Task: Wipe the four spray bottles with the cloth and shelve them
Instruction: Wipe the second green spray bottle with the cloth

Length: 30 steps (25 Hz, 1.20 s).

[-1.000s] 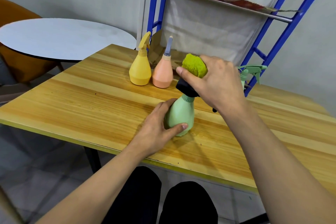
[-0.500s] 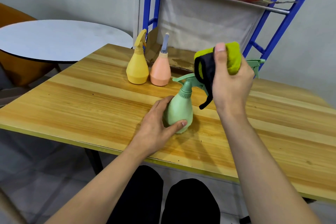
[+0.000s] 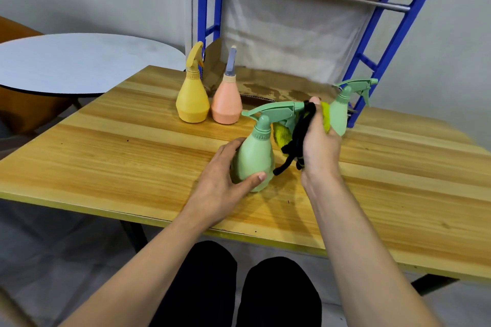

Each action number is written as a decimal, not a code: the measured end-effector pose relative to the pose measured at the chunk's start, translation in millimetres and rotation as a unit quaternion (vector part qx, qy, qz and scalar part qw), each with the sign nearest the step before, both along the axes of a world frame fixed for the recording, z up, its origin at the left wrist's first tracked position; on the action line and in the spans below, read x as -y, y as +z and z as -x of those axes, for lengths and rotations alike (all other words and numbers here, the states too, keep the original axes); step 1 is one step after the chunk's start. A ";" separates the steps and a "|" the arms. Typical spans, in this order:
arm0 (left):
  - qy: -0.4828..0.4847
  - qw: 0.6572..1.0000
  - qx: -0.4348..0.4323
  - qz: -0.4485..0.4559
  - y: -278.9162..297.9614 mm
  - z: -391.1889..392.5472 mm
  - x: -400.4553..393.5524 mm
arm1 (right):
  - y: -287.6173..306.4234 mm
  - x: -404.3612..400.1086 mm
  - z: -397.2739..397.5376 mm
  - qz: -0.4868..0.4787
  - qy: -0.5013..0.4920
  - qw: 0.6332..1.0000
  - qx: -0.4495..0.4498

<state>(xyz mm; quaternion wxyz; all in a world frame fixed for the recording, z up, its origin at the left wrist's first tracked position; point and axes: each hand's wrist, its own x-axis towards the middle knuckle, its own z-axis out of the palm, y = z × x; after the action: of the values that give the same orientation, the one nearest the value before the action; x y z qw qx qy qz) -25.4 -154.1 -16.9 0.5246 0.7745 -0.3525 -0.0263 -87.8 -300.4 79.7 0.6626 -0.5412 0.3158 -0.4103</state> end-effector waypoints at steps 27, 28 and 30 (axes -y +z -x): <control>0.000 0.999 0.038 0.019 69.5 -18.6 -0.7 | -57.0 -22.9 43.7 0.373 0.048 0.921 -0.099; -0.002 0.999 0.049 0.019 68.4 -20.3 -0.9 | -53.7 -25.3 38.3 0.384 0.063 0.916 -0.101; -0.002 0.998 0.067 0.021 68.3 -21.6 -4.1 | -50.9 -26.2 30.7 0.394 0.099 0.907 -0.109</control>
<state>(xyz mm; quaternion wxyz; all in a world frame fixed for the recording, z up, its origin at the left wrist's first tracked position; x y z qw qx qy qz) -3.8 -149.9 51.4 0.5160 0.7628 -0.3885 0.0317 -118.5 -274.2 28.9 0.3937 -0.8280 0.1434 -0.3726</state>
